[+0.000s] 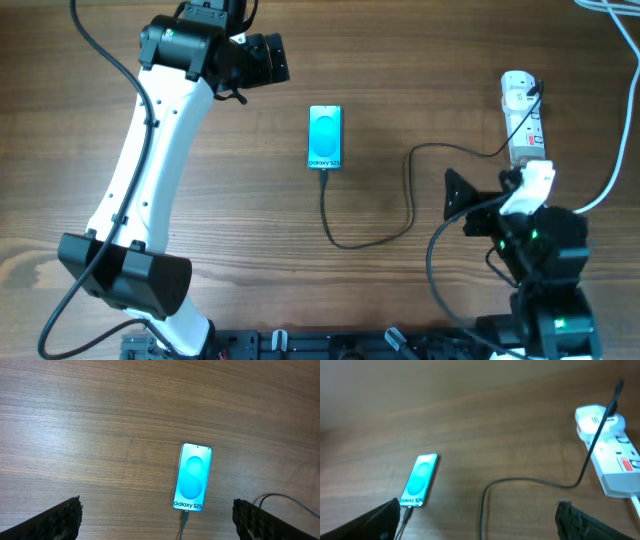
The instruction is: Plug charger to phone and switch on socket
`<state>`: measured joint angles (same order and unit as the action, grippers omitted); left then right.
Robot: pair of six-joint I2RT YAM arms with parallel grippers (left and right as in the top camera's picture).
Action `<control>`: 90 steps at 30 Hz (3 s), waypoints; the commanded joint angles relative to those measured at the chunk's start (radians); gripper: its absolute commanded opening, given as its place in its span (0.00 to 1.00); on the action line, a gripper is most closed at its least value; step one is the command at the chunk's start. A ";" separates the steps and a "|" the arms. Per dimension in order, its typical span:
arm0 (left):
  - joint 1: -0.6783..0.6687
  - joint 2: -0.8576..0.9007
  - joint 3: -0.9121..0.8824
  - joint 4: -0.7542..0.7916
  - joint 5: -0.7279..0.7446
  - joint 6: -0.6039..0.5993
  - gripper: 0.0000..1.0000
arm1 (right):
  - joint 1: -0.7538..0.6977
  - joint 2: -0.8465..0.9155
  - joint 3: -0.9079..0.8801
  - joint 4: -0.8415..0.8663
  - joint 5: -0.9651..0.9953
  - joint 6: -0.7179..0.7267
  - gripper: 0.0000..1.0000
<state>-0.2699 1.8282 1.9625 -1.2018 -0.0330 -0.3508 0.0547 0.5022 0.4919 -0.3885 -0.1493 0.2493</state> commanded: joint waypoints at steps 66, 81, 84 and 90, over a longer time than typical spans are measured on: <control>-0.001 0.006 -0.006 0.001 -0.013 -0.009 1.00 | -0.029 -0.499 -0.487 0.386 0.082 -0.333 1.00; -0.001 0.006 -0.006 0.001 -0.013 -0.009 1.00 | -0.029 -0.499 -0.487 0.389 0.082 -0.328 1.00; -0.001 0.006 -0.006 0.001 -0.013 -0.009 1.00 | -0.029 -0.499 -0.487 0.389 0.082 -0.328 1.00; -0.001 0.006 -0.006 0.001 -0.013 -0.009 1.00 | -0.029 -0.499 -0.487 0.389 0.082 -0.328 1.00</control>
<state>-0.2699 1.8282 1.9625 -1.2018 -0.0334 -0.3511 0.0296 0.0174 0.0067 -0.0013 -0.0845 -0.0700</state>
